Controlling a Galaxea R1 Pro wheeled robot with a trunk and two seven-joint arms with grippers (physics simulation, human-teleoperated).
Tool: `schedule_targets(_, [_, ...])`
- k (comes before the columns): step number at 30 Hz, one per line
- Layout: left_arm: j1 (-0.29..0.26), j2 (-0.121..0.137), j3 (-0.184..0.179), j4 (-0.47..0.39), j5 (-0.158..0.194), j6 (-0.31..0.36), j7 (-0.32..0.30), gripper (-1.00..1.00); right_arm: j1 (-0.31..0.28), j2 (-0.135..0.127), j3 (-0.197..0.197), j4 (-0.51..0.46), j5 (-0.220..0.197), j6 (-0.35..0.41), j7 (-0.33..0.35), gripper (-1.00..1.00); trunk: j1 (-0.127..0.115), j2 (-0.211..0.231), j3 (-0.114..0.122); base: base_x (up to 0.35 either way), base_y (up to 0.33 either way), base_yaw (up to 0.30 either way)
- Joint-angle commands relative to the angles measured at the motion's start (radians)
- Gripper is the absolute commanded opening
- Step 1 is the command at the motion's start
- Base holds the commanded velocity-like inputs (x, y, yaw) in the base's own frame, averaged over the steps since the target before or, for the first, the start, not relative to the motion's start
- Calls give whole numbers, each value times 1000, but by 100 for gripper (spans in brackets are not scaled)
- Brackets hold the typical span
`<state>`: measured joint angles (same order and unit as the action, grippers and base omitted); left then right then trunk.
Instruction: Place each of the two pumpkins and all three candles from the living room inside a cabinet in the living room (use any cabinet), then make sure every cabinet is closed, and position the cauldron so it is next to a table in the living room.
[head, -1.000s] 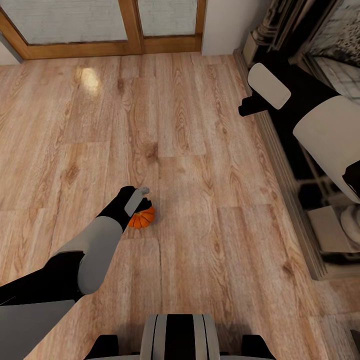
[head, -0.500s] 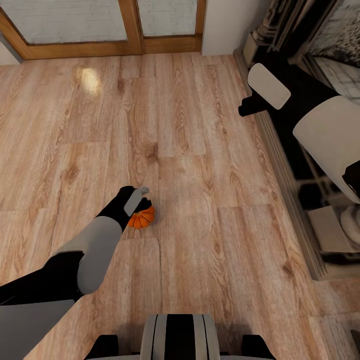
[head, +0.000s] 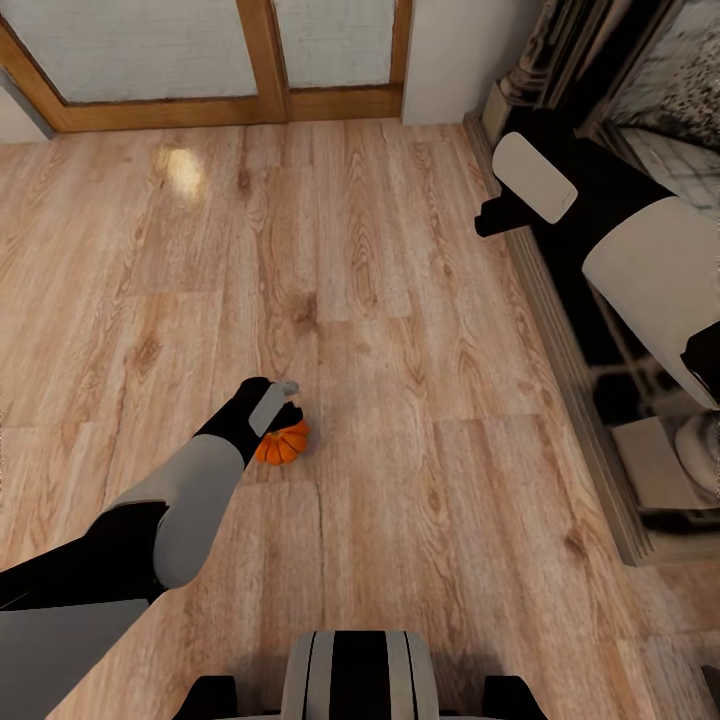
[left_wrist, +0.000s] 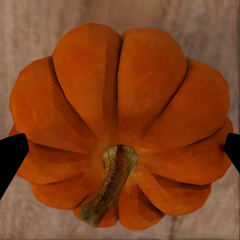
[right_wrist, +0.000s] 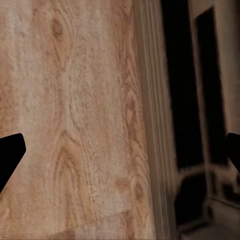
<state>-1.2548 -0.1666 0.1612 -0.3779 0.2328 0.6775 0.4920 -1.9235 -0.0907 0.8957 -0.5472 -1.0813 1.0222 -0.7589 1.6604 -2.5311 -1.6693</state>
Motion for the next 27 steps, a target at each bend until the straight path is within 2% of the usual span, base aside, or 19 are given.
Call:
schedule_targets(1, [0,-1,3,-4,12,4,9,-100,6,-1,7,-2,-11,2,-8,100,0,0,3,0,0,0])
schedule_targets(3, [0,0,4,-18,12,9,8,-100,17,-4,5,-2,-17,-1,-5,100,-1,1,11,0,0,0])
schedule_targets(5, [0,7,4,-60,13,31,8,-100,25,-13,2,-2,-50,-5,6,100,-2,1,19,0,0,0])
schedule_targets(8, [0,12,10,-141,11,122,9,-100,82,-24,3,-4,-170,-20,34,100,-4,2,30,0,0,0])
schedule_targets(9, [0,12,11,-160,11,143,10,-100,94,-24,3,-5,-189,-27,36,100,-4,2,34,0,0,0])
schedule_targets(11, [0,12,13,-256,10,260,11,-100,153,-22,5,-18,-249,-88,45,100,-5,2,42,0,0,0])
schedule_targets(12, [0,12,14,-270,10,277,11,-100,166,-21,6,-23,-256,-104,47,100,-5,3,46,0,0,0])
schedule_targets(14, [0,13,16,-308,9,325,2,-100,259,-19,7,-72,-272,-220,47,100,-6,3,54,0,0,0])
schedule_targets(16, [0,14,18,-310,10,334,-16,-100,299,-19,9,-104,-275,-275,47,100,-7,4,61,0,0,0])
schedule_targets(19, [0,27,29,-266,10,340,-67,-100,381,-13,11,-157,-275,-347,46,100,-9,4,73,0,0,0])
schedule_targets(22, [0,42,35,-210,8,343,-103,-100,457,21,9,-184,-272,-408,45,100,-10,5,84,0,0,0])
schedule_targets(27, [0,47,37,-120,9,342,-115,-100,512,53,11,-190,-270,-479,42,100,-12,6,104,0,0,0])
